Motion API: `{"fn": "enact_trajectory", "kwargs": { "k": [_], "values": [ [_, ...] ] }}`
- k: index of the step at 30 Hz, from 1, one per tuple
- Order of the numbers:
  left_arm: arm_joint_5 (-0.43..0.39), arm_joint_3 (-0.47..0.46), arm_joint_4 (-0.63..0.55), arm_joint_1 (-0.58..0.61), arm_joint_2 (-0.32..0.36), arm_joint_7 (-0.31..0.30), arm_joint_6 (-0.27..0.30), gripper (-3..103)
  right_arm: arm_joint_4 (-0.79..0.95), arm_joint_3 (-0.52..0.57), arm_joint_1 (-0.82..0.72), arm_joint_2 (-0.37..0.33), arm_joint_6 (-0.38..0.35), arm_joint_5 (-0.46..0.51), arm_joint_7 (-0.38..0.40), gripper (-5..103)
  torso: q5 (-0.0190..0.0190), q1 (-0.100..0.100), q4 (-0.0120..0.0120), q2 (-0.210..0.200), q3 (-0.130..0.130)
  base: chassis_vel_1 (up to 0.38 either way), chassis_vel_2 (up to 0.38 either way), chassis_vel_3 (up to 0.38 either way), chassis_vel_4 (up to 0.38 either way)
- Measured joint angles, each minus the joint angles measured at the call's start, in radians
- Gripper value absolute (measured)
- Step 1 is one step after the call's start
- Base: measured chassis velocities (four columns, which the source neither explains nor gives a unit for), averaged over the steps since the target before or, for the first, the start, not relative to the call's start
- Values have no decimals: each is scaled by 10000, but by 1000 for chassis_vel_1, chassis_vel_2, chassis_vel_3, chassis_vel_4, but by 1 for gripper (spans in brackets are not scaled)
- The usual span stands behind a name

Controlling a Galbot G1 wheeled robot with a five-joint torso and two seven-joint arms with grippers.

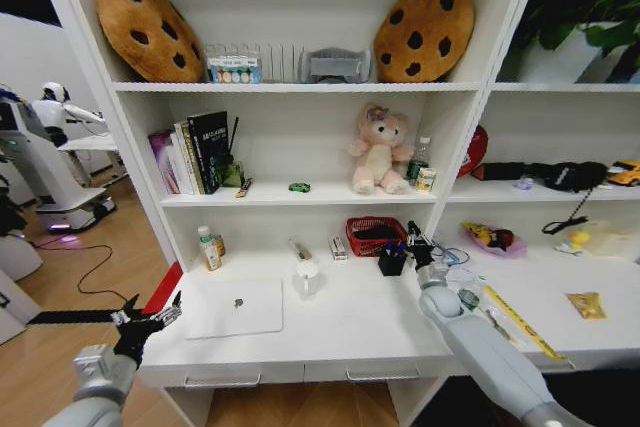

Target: Organize the objects on the table.

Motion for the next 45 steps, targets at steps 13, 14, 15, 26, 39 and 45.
{"fn": "enact_trajectory", "kwargs": {
  "k": [13,14,15,26,39,45],
  "values": [
    [0,0,0,0,0,0,0,100,-1269,-563,742,948,1069,-470,212,12,0,0,2,0,0,0,0,0,0],
    [0,0,0,0,0,0,0,100,-1269,-563,742,948,1069,-470,212,12,0,0,2,0,0,0,0,0,0],
    [0,0,0,0,0,0,0,100,-1335,-579,798,1004,1117,-474,150,12,0,0,2,0,0,0,0,0,0],
    [0,0,0,0,0,0,0,100,-1279,-482,804,924,964,-257,-505,37,0,0,-2,1,-1,0,0,0,0],
    [0,0,-1,0,0,0,-2,100,1074,74,-429,193,-279,21,-882,85,0,1,3,0,-1,0,0,0,0],
    [0,0,0,0,0,-1,-2,100,4779,1006,-2776,-841,-1306,1213,-1986,100,-2,-2,0,2,-3,0,0,0,0]
  ]
}}
